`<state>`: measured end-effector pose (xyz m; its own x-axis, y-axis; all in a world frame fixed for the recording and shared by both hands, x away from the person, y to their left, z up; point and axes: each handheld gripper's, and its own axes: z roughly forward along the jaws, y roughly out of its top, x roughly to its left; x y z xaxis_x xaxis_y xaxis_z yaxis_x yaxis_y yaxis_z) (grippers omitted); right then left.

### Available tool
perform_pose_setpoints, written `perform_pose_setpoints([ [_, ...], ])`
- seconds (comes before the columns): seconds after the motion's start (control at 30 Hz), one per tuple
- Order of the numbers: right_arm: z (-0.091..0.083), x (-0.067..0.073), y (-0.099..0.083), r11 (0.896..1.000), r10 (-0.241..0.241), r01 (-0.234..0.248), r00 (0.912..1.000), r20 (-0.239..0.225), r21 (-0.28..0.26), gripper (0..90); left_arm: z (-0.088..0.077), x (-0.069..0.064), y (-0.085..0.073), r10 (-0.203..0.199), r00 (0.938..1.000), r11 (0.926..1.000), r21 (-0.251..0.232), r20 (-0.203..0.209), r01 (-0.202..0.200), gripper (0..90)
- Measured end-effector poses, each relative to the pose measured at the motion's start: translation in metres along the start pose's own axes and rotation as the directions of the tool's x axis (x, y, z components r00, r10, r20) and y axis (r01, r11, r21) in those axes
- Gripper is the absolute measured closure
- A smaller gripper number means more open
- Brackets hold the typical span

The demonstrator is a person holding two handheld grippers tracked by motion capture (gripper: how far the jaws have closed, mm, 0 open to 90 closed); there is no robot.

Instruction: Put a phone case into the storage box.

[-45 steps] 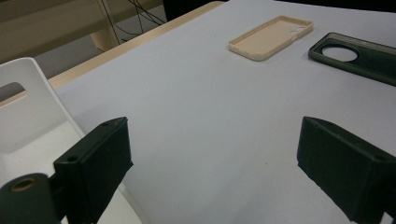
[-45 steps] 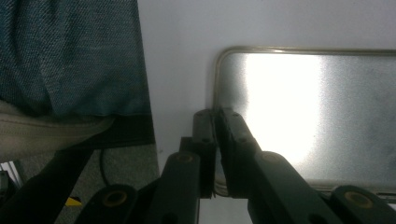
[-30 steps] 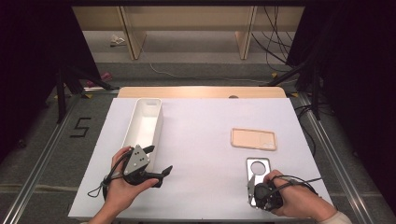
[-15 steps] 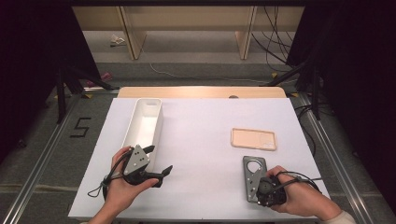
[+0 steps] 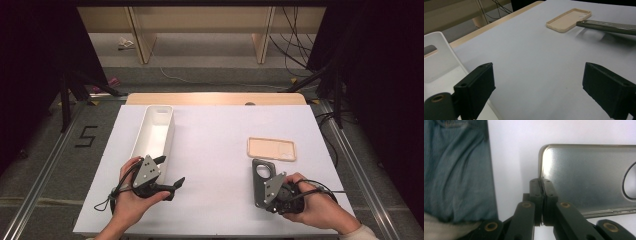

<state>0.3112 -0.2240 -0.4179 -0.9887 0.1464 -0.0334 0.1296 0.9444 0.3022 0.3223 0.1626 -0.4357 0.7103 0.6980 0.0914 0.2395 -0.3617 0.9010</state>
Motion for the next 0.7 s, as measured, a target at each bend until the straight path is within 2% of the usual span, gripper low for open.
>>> perform_pose_setpoints([
  [0.1, 0.0, -0.004, 0.001, 0.998, 0.019, -0.019, 0.9997, 0.011, -0.067, 89.3, 0.001, -0.001, 0.0, 0.001, 1.0, 1.0, 0.001, 0.002, -0.001, 10.1],
  [0.17, 0.0, -0.008, 0.002, 0.992, 0.038, -0.035, 0.999, 0.024, -0.12, 89.3, 0.001, -0.001, 0.0, 0.003, 1.0, 1.0, 0.0, 0.005, -0.003, 10.0],
  [0.2, 0.0, -0.011, 0.003, 0.981, 0.068, -0.062, 0.9973, 0.029, -0.183, 89.3, 0.001, -0.001, 0.001, 0.006, 1.0, 1.0, 0.0, 0.007, -0.006, 10.1],
  [0.23, 0.0, -0.011, 0.003, 0.981, 0.068, -0.062, 0.9973, 0.029, -0.183, 89.3, 0.001, -0.002, 0.001, 0.006, 1.0, 1.0, 0.0, 0.006, -0.006, 10.1],
  [0.27, -0.001, -0.012, 0.003, 0.976, 0.077, -0.069, 0.9965, 0.033, -0.207, 89.3, 0.001, -0.002, 0.0, 0.006, 1.0, 1.0, 0.001, 0.006, -0.006, 10.1],
  [0.5, 0.0, -0.021, 0.011, 0.925, 0.141, -0.122, 0.9896, 0.028, -0.361, 89.4, 0.002, -0.002, 0.001, 0.007, 1.0, 1.0, 0.002, 0.004, -0.007, 11.1],
  [0.53, 0.0, -0.021, 0.011, 0.925, 0.141, -0.122, 0.9896, 0.028, -0.361, 89.4, 0.003, -0.002, 0.001, 0.007, 1.0, 1.0, 0.002, 0.005, -0.007, 11.1],
  [0.63, 0.002, -0.023, 0.016, 0.911, 0.158, -0.13, 0.9867, 0.039, -0.392, 89.3, 0.004, -0.004, 0.004, 0.01, 0.9999, 1.0, 0.0, 0.009, -0.01, 11.4],
  [0.7, 0.003, -0.023, 0.016, 0.91, 0.156, -0.128, 0.987, 0.039, -0.394, 89.3, 0.005, -0.005, 0.005, 0.013, 0.9998, 0.9999, -0.001, 0.012, -0.013, 11.6],
])
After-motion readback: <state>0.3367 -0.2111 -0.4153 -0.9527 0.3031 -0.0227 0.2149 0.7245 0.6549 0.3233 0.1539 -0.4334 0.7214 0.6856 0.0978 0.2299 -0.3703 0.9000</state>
